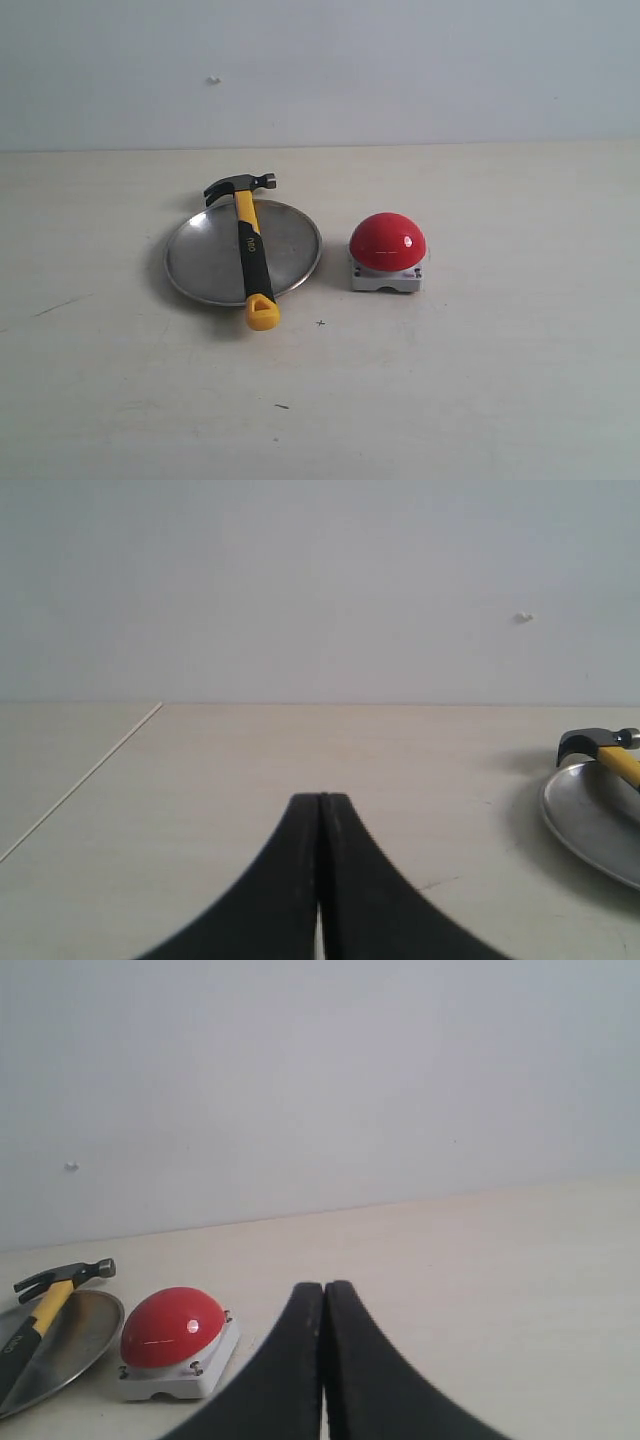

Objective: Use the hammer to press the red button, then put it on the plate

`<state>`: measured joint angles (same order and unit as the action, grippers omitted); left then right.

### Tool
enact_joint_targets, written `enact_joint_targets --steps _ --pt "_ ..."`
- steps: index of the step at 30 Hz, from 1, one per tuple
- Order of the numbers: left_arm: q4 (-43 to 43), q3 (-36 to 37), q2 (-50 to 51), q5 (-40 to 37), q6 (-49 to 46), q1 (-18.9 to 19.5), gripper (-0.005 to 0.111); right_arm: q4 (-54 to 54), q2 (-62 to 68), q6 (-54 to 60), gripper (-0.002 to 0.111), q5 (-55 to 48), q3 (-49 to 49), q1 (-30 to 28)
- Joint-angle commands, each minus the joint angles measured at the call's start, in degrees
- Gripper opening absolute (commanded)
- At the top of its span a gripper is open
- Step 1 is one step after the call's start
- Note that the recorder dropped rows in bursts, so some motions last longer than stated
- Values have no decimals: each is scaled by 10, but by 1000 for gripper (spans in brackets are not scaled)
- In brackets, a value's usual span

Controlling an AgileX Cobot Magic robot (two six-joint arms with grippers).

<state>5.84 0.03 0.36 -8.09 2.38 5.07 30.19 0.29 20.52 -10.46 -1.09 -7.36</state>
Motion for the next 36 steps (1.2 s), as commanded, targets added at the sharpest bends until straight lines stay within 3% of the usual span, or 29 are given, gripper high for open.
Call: enact_joint_targets --steps 1,10,12,19,26,36 --pt "-3 0 -4 -1 5 2 0 -3 -3 4 0 -4 1 -4" --pt "-3 0 -4 -1 5 2 0 21 -3 -7 0 -1 1 -4" --pt "-3 0 -4 -1 5 2 0 -16 -3 -25 0 0 1 -4" --pt "-3 0 -4 -1 5 2 0 -279 -3 -265 0 55 11 -4" --pt "-3 0 -4 -1 5 2 0 -312 -3 -257 0 105 11 -4" --pt "-3 0 -4 -1 5 2 0 -302 -3 -261 0 89 11 -4"
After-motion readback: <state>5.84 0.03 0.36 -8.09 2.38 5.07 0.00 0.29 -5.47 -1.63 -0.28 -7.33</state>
